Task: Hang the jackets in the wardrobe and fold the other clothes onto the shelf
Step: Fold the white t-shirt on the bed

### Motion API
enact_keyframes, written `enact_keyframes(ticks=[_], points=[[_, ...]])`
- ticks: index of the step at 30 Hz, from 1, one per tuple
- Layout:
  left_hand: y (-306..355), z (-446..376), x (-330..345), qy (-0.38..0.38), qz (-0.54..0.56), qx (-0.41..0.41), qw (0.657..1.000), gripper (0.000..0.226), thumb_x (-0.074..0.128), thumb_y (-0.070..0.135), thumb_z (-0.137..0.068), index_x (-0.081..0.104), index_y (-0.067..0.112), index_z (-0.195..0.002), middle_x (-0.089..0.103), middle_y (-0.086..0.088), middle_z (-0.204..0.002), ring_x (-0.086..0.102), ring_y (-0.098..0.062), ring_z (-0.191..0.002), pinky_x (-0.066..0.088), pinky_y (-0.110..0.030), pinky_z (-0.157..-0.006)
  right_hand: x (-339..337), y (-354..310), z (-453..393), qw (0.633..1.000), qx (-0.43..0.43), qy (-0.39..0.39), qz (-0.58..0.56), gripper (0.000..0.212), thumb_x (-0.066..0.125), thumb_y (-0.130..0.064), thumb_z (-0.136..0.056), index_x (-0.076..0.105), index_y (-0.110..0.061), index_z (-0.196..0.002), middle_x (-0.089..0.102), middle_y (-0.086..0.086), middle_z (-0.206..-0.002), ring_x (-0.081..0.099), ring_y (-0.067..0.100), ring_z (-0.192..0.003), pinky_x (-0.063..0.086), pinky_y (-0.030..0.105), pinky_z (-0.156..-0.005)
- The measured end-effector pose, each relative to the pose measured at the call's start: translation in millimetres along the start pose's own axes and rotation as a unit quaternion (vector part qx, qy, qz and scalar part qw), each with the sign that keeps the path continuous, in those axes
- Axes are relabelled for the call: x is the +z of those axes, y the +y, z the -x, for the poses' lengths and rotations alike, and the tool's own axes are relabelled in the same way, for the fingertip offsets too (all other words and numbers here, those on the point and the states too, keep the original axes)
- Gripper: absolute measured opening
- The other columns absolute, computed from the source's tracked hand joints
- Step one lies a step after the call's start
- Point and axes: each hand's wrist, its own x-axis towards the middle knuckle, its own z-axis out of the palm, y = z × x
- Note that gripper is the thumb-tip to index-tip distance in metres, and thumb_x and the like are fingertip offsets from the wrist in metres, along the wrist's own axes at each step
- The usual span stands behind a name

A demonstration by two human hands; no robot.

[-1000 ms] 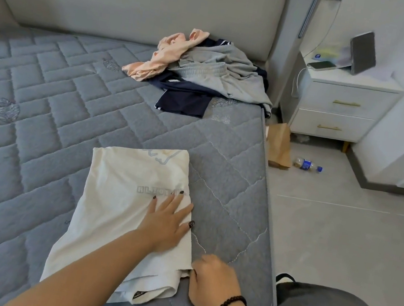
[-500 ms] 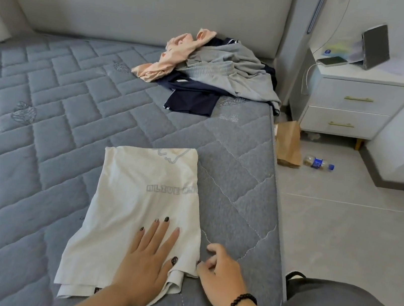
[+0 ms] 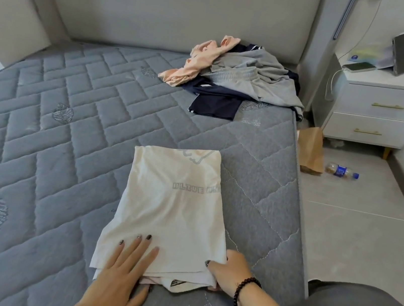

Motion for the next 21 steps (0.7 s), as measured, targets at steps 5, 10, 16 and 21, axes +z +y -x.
enact_keyframes(ticks=[5,10,16,21], points=[[1,-8,-15,0.012,-0.048,0.007,0.999,0.061,0.06,0.014,-0.069,0.061,0.013,-0.13,0.059,-0.006,-0.134,0.057,-0.027,-0.122,0.036,-0.042,-0.108,-19,-6,6,0.999,0.019,-0.004,-0.049,0.006,0.065,0.0,-0.085,0.062,-0.005,-0.082,0.063,0.01,-0.081,0.063,0.021,-0.067,0.056,0.03,-0.046],[9,-11,-38,0.016,0.014,0.011,1.0,0.079,0.086,-0.005,-0.027,0.075,0.018,-0.102,0.074,0.005,-0.103,0.073,-0.015,-0.086,0.059,-0.025,-0.06,-41,-10,25,0.995,0.043,-0.019,-0.083,0.005,0.061,0.006,-0.085,0.062,0.007,-0.09,0.064,0.016,-0.074,0.061,0.023,-0.053,0.05,0.024,-0.04],[18,-7,-73,-0.112,0.229,0.019,0.967,0.054,0.043,0.005,-0.078,0.06,0.034,-0.12,0.064,0.025,-0.112,0.059,0.002,-0.101,0.046,-0.018,-0.088,-76,-10,71,0.993,0.057,-0.043,-0.09,0.014,0.059,0.007,-0.084,0.058,0.005,-0.098,0.068,0.019,-0.066,0.062,0.024,-0.047,0.049,0.023,-0.04],[13,-37,-125,-0.173,0.28,-0.004,0.944,0.037,0.049,0.004,-0.08,0.065,0.032,-0.099,0.068,0.012,-0.085,0.06,-0.003,-0.076,0.049,-0.026,-0.074,-82,-53,85,0.993,0.0,-0.028,-0.117,0.037,0.056,0.007,-0.085,0.056,-0.012,-0.116,0.068,0.014,-0.067,0.061,0.02,-0.046,0.047,0.021,-0.038]])
